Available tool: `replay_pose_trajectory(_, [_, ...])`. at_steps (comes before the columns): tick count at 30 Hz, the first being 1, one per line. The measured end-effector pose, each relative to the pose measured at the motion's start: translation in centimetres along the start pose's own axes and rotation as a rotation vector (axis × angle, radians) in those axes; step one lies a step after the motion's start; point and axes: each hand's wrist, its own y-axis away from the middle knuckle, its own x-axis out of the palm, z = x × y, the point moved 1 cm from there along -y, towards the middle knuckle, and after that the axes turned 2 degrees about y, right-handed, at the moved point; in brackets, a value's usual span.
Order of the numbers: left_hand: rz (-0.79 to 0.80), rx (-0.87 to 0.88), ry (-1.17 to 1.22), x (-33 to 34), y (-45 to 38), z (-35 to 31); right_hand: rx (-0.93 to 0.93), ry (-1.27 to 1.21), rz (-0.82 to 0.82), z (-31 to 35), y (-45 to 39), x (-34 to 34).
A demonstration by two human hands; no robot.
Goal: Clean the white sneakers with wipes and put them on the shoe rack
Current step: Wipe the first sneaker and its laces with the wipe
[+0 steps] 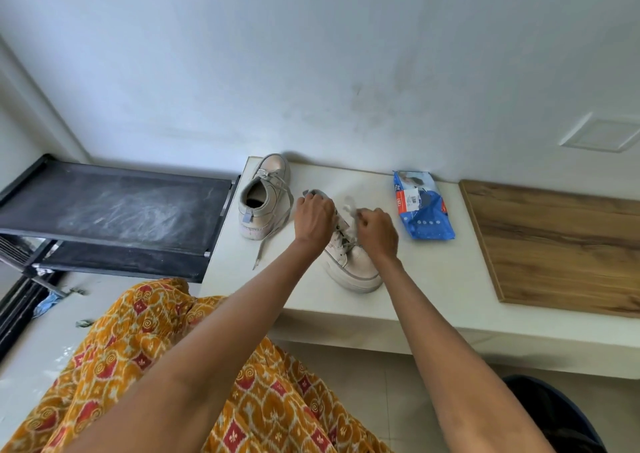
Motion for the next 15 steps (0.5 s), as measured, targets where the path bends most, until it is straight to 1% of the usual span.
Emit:
replay_pose_trajectory(2, [0.019,-0.024,-0.06,-0.4,-0.3,-0.3,-0.033,0.052,0.057,0.9,1.1,1.4])
replay_pose_trajectory(5, [0.063,0.014,-0.103,-0.6,-0.9,-0.3,-0.008,0.109,-0.009,0.2,3.2,1.8])
replay_pose_trajectory(7, [0.077,0.045,-0.099,-0.6,-1.2,-0.1,-0.002,0.144,-0.009,-0.7,3.8,1.5])
replay_pose_trajectory(10, [0.083,0.117,-0.001,-0.4,-1.7,0.6,0.067,0.078,0.07,-1.0,3.0,0.6])
replay_pose_trajectory(13, [0.116,0.229,0.172,-0.1,-1.8,2.1,0.032,0.087,0.163,0.0,2.7,0.2])
replay_pose_trajectory(15, [0.123,0.336,0.169,-0.2,-1.7,3.0,0.046,0.033,0.166,0.1,2.6,0.4])
